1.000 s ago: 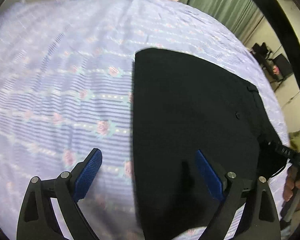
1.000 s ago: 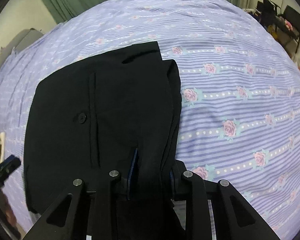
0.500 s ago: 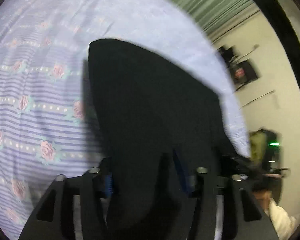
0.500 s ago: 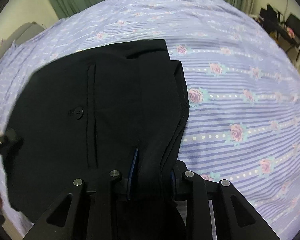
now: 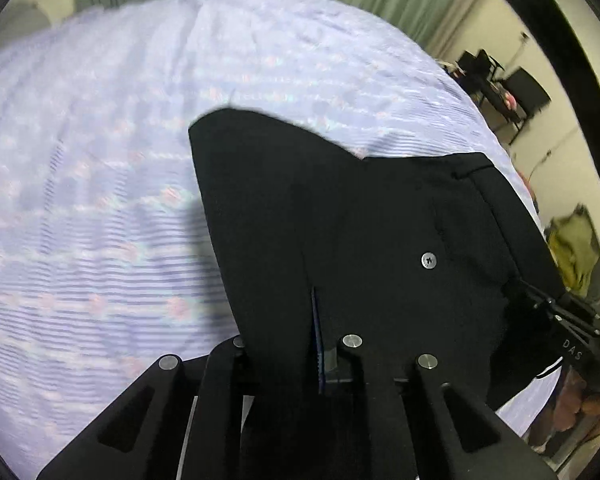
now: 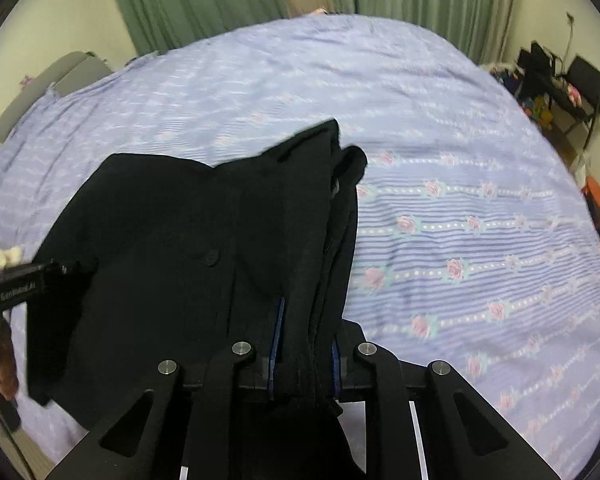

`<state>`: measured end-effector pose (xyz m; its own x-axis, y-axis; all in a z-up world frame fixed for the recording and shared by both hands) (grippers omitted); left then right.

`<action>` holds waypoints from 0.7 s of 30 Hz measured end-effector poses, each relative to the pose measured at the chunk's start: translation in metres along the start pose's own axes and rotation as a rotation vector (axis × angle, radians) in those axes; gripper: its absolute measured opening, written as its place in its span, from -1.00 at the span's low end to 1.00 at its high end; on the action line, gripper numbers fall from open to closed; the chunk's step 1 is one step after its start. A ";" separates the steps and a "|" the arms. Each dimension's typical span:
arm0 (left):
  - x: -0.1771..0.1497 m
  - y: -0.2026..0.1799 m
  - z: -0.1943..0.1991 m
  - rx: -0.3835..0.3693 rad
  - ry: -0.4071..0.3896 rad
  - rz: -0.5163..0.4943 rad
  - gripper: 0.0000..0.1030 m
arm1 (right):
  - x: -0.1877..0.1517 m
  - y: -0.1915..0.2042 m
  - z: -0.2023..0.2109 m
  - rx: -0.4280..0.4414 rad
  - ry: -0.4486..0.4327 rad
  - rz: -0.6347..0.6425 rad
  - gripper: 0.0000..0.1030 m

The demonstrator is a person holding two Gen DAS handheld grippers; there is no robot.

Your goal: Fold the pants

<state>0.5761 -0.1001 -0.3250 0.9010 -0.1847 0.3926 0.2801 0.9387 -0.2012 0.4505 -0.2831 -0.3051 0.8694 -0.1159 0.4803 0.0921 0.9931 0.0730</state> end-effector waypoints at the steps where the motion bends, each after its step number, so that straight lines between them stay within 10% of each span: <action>1: -0.002 0.002 0.010 -0.003 -0.007 -0.005 -0.74 | -0.004 0.012 0.013 -0.001 -0.010 0.012 -0.64; 11: -0.045 0.057 0.168 0.086 -0.088 -0.146 -0.74 | -0.032 0.117 0.136 0.037 -0.134 0.052 -0.64; 21: -0.095 0.131 0.285 0.179 -0.196 -0.044 -0.74 | -0.046 0.229 0.219 0.148 -0.234 0.192 -0.64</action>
<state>0.4329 0.1237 -0.1327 0.8027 -0.1830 0.5677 0.2390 0.9707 -0.0250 0.3257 -0.0541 -0.1192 0.7277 0.0551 0.6837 -0.1493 0.9856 0.0794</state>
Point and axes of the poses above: each gripper's, at about its wrist camera, not at the fingertips, and z roughly against the way its jaws point, y to its left, x to its top, the point moved 7 cm from there along -z, roughly the way its jaws point, and after that the axes turned 1 degree about y, right-handed, at the moved point
